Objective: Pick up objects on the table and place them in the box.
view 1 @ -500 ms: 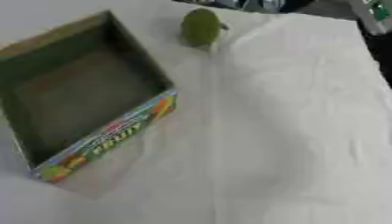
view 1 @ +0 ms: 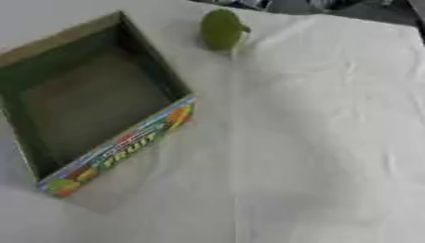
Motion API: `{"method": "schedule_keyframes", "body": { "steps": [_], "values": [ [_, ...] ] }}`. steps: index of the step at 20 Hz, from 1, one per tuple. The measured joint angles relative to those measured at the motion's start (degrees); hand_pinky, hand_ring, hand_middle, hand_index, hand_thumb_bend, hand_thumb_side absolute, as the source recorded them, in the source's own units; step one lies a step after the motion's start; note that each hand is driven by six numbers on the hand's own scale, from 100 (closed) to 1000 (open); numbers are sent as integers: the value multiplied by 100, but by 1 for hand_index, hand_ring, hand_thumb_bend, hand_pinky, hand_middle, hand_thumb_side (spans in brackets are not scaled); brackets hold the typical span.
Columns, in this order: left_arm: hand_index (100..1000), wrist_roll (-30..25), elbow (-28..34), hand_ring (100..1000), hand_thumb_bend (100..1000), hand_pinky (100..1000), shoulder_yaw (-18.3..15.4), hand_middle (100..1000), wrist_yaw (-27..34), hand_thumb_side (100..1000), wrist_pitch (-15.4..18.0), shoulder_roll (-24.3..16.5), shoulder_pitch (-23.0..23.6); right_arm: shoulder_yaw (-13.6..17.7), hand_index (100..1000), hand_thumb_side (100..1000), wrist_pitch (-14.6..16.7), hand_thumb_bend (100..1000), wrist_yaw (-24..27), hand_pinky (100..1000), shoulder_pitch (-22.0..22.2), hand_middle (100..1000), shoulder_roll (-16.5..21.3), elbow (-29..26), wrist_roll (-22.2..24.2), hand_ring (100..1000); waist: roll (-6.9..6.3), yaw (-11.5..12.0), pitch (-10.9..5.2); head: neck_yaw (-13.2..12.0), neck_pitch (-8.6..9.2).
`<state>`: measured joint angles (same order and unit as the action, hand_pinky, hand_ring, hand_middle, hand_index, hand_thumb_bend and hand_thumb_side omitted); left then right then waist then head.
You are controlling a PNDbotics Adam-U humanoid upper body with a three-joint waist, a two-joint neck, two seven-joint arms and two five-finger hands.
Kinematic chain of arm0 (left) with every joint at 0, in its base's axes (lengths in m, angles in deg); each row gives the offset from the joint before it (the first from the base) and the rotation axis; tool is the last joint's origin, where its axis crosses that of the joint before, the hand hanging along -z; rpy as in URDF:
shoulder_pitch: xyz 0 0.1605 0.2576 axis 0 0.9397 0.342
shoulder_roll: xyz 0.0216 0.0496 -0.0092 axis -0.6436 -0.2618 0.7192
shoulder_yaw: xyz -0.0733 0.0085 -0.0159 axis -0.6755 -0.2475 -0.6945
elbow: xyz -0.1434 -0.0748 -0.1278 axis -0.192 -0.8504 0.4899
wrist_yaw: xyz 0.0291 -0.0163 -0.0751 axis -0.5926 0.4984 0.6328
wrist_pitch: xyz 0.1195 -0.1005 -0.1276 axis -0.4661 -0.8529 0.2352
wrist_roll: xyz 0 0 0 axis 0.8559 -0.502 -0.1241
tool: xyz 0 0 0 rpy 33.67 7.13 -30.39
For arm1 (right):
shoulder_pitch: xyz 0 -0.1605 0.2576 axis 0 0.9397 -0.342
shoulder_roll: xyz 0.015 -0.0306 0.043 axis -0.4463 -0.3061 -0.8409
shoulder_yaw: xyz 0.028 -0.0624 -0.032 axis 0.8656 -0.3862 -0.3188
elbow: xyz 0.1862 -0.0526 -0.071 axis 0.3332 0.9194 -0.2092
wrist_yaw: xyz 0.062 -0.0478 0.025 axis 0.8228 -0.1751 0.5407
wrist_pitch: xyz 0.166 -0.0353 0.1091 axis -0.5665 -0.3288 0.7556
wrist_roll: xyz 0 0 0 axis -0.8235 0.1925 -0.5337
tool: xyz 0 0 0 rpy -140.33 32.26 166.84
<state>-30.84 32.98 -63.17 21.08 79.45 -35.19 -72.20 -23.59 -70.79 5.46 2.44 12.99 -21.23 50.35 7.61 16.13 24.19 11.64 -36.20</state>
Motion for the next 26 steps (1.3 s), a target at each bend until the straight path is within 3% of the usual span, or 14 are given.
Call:
{"method": "schedule_keyframes", "body": {
  "steps": [6, 12, 20, 25, 26],
  "values": [
    [738, 0, 0, 659, 100, 586, 0, 622, 0, 565, -1, 0, 0, -4, 985, 366, 64, 132, 148, 894, 16, 902, 45, -31, 83, 922, 0, -6, 0, 0, 0],
    [738, -9, 0, 659, 100, 586, 0, 622, 0, 565, -6, 0, 0, -129, 989, 333, 272, 100, 157, 904, -7, 911, 21, 82, 341, 925, 0, 14, 12, 27, 32],
    [738, -43, 0, 660, 100, 584, 0, 624, 1, 566, -8, 6, 0, -269, 1000, 274, 492, 100, 159, 920, -216, 921, -310, 451, 540, 927, -4, 59, 83, 264, 292],
    [738, -76, 0, 660, 100, 583, 0, 625, 2, 566, 6, 9, 0, -288, 1000, 252, 574, 100, 106, 934, -416, 953, -581, 751, 616, 936, -26, 71, 126, 308, 309],
    [738, -81, 0, 660, 100, 583, 0, 626, 2, 566, 7, 9, 0, -289, 1000, 278, 593, 137, 74, 932, -449, 959, -630, 821, 629, 938, -34, 72, 130, 309, 309]
  ]
}}
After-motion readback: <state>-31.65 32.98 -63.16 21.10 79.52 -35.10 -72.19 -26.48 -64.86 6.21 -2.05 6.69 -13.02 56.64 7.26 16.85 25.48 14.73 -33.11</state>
